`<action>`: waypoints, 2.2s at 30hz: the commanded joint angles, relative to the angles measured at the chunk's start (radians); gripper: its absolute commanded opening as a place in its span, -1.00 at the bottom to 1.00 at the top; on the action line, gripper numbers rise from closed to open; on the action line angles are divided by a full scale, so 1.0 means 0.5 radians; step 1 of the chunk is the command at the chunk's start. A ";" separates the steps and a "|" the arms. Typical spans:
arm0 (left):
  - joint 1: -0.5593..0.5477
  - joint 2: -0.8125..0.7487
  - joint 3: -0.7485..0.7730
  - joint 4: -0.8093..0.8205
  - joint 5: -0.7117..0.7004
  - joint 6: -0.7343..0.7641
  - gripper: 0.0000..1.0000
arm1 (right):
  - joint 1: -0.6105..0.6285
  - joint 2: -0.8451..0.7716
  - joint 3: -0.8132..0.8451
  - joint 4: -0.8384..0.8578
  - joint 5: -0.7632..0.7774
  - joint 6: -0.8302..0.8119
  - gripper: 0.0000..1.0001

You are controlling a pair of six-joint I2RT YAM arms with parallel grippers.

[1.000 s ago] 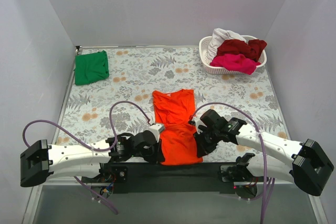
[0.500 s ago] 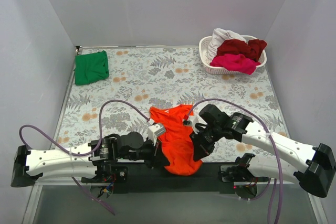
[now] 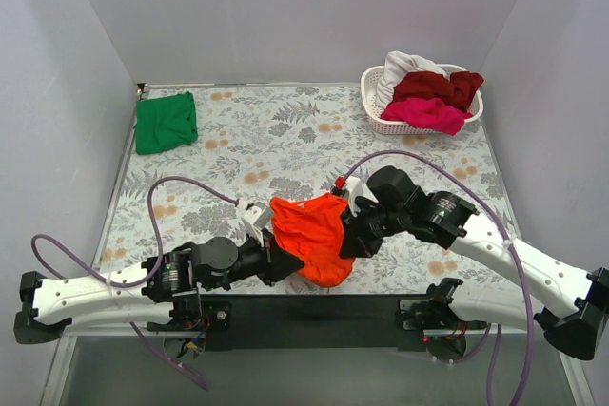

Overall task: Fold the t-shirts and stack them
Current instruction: Fold the tshirt

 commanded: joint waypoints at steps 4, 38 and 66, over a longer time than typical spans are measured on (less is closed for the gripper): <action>-0.007 0.014 -0.016 0.091 -0.740 -0.023 -1.00 | 0.010 0.042 0.034 0.313 0.411 0.062 -0.97; 0.796 0.634 0.057 0.879 -0.775 0.495 -1.00 | -0.296 0.560 0.249 0.700 1.047 0.056 -0.97; 1.444 1.772 0.333 1.490 0.032 0.551 -1.00 | -0.754 0.974 0.059 0.991 0.866 0.047 -0.97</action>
